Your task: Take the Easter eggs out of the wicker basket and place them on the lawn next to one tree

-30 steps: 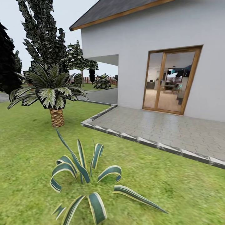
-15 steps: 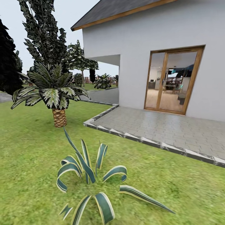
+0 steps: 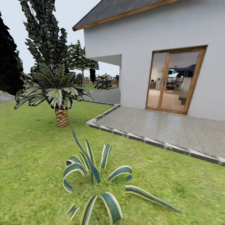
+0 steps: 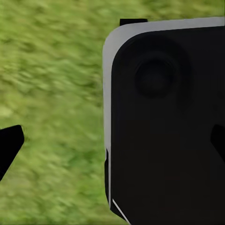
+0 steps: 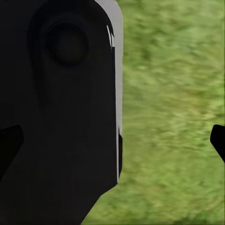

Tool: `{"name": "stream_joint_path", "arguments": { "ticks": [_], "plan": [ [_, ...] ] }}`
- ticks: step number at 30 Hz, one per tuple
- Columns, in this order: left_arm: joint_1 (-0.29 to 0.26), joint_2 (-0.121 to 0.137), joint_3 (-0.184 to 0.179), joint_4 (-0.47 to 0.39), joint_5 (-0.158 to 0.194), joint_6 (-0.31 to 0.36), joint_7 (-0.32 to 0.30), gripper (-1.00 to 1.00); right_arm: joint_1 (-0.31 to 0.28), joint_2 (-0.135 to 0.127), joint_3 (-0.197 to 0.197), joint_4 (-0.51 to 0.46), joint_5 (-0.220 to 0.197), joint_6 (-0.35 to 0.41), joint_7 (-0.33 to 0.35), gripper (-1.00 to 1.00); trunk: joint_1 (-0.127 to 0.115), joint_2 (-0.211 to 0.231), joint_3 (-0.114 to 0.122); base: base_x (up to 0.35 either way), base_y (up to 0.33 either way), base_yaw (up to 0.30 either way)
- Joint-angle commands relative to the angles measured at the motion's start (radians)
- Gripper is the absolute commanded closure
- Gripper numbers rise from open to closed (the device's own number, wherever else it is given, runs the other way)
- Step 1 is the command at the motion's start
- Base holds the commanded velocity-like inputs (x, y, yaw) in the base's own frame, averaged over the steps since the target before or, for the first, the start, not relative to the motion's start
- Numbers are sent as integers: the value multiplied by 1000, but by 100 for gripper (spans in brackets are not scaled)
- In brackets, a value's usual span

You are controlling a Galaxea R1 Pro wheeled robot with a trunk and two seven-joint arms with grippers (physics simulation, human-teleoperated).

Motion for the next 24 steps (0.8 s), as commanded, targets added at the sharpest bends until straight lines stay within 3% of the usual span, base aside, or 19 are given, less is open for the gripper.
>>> {"name": "stream_joint_path", "arguments": {
  "ticks": [1, 13, 19, 24],
  "plan": [
    [1, 0, 0, -2, 0, 0, -1, -100, -1, 0, -1, 2, 0, 1, 1, -100, 0, -1, -1, 0, 324, 0],
    [1, 0, 0, -3, 0, 0, 0, -100, -1, 0, -1, 2, 0, 1, 1, -100, 0, -1, -1, 189, 200, 0],
    [1, -1, 0, -2, 0, -2, 0, -100, -1, 0, -1, 2, 0, 1, 1, -100, 0, -1, -1, 24, 32, 0],
    [1, -1, 0, -2, -1, -1, -1, -100, -1, 0, -1, 2, 0, -1, 3, -100, 0, -1, -1, 2, 243, 0]
  ]
}}
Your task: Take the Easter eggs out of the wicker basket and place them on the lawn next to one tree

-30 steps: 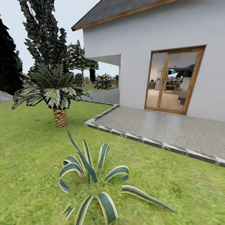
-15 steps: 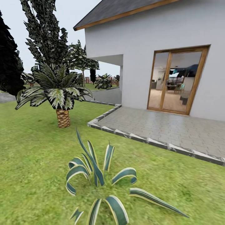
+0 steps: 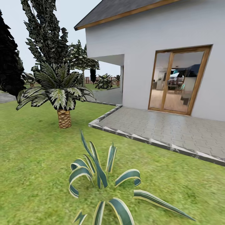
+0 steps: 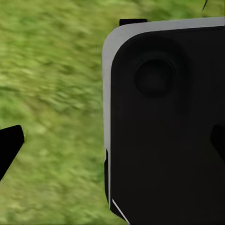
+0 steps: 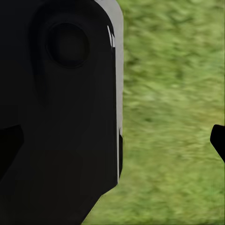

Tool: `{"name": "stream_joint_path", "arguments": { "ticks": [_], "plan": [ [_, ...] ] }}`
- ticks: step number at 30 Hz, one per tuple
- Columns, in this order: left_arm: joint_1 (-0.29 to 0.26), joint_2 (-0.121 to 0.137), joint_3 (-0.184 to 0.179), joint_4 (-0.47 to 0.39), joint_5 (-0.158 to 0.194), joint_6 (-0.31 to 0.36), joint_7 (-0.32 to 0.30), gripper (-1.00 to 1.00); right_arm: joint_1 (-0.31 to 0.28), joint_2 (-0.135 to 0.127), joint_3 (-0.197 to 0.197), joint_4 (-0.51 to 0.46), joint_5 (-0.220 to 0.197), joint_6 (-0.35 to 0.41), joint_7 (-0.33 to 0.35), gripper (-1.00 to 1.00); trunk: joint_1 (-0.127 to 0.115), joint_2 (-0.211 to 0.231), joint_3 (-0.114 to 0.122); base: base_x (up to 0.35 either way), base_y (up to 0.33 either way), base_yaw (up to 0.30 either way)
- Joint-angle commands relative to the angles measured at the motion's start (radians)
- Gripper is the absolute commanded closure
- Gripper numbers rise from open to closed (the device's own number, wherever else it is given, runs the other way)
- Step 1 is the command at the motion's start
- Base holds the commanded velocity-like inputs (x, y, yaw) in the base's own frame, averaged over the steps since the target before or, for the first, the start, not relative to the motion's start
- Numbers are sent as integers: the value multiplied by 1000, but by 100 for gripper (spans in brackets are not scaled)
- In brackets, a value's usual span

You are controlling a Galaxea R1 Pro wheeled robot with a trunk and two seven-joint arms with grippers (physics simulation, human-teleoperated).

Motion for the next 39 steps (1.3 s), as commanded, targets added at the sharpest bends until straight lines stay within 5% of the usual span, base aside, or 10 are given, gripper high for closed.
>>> {"name": "stream_joint_path", "arguments": {
  "ticks": [1, 39],
  "plan": [
    [1, 0, 0, -2, -1, -1, -1, -100, -1, 0, -1, 2, 0, 0, 2, -100, 0, -1, -1, 0, 301, 0],
    [1, -1, 0, -2, -1, -1, 0, -100, -1, 1, -1, 2, 0, 2, 0, -100, 0, -1, 1, -23, 171, -45]
  ]
}}
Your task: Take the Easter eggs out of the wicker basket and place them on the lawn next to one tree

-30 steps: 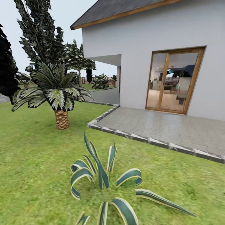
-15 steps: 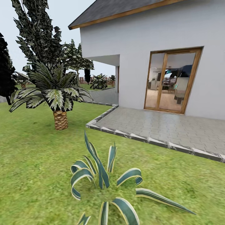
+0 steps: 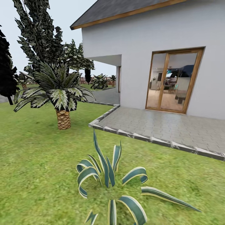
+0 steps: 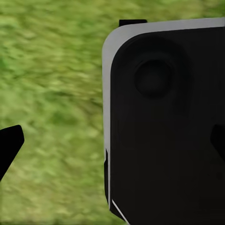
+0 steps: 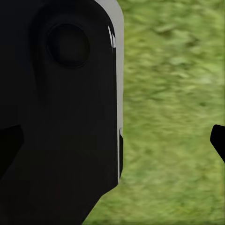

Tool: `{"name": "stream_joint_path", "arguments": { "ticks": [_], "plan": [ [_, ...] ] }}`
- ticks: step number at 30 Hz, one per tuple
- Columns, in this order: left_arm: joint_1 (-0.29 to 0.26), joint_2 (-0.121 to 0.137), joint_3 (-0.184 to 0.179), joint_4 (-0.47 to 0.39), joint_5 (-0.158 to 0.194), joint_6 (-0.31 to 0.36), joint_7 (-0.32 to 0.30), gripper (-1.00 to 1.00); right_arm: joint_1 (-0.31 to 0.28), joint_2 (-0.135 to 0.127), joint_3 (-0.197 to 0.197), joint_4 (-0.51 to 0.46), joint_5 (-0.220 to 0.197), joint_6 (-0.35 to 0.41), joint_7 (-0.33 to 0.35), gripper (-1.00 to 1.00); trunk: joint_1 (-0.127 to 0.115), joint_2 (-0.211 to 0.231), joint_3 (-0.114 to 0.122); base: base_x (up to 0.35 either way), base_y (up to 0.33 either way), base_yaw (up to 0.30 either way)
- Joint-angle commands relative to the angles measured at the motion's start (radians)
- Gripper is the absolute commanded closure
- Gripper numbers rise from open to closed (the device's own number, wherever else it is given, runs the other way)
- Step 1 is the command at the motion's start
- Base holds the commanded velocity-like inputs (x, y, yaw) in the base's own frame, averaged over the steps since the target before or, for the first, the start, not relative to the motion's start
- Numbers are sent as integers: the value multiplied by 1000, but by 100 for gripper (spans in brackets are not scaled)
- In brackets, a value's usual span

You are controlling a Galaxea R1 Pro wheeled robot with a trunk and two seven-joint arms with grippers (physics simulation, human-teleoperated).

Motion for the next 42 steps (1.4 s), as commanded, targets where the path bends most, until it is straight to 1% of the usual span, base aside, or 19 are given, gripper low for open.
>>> {"name": "stream_joint_path", "arguments": {
  "ticks": [1, 9, 15, 18, 23, 30, 39, 42],
  "plan": [
    [1, 0, 0, -2, -1, -1, -1, -100, -1, 0, -1, 2, 0, 1, 2, -100, 0, 0, -1, -1, 8, 0],
    [1, 0, 0, -2, -1, 0, 0, -100, -1, 0, 3, 2, 7, -1, 2, -100, 0, 0, -1, 0, 1, 0],
    [1, -1, 0, -2, -1, 0, 0, -100, -1, 0, -2, 0, -1, -8, 9, -100, 0, 0, -1, 0, 0, 0],
    [1, -2, 0, -2, -1, -1, 0, -100, -1, 0, 2, 0, 6, -7, 9, -100, 0, 0, -1, 0, 0, 0],
    [1, -2, 0, -2, -1, 0, 0, -100, -1, 5, 4, 0, 7, -3, 3, -100, 0, 0, -1, 0, 5, 0],
    [1, 1, 0, -2, -2, 2, -2, -100, -1, -1, 4, 0, 7, -4, 7, -100, 0, 0, -1, 0, 268, 0],
    [1, 1, 0, -2, -1, 1, -2, -100, -1, -2, 4, 0, 5, -1, 2, -100, 0, 0, -1, 0, 335, 0],
    [1, 1, 0, -2, -1, 0, -2, -100, -1, -2, 4, 0, 5, 0, 0, -100, 0, 0, -1, 0, 143, 0]
  ]
}}
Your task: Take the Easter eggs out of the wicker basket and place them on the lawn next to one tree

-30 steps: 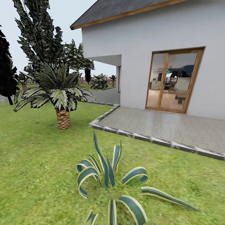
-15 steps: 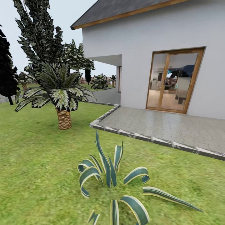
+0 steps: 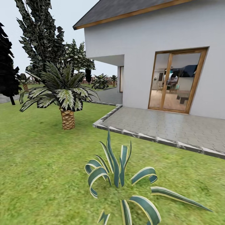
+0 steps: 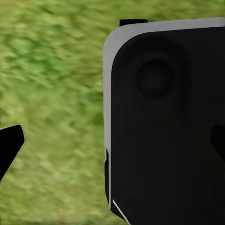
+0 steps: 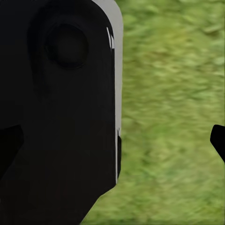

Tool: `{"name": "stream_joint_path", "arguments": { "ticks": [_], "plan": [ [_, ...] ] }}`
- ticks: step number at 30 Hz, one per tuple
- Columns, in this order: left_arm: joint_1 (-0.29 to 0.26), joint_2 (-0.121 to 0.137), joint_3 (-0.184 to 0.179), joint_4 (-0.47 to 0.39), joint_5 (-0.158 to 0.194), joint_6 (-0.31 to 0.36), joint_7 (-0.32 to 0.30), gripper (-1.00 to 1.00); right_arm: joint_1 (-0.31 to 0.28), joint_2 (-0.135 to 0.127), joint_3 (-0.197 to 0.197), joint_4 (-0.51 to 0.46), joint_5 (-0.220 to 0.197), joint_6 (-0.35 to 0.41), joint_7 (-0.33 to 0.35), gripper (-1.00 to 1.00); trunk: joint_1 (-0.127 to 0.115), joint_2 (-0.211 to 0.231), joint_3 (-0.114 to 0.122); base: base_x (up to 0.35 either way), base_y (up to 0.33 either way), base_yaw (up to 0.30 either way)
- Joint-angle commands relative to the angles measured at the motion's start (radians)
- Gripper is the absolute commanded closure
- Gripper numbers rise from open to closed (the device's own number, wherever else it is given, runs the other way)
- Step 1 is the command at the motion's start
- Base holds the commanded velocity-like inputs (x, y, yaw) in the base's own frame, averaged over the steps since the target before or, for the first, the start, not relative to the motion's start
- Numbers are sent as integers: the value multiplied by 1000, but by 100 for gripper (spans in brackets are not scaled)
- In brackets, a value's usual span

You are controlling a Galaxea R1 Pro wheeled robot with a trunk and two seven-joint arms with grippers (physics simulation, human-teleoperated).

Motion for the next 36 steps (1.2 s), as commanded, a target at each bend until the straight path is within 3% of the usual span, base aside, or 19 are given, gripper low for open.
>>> {"name": "stream_joint_path", "arguments": {
  "ticks": [1, 14, 36],
  "plan": [
    [1, 0, 0, -2, -1, 0, -1, -100, -1, 0, 0, 2, 0, 1, 1, -100, 0, 0, -1, 0, 55, 0],
    [1, 0, 0, -2, -1, 0, -1, -100, -1, 0, 0, 2, 1, -1, 2, -100, 0, 0, -1, 0, 59, -198],
    [1, -1, 0, -2, -1, -1, -1, -100, -1, 0, 0, 3, 1, 1, 1, -100, 0, 0, -1, 0, 124, -22]
  ]
}}
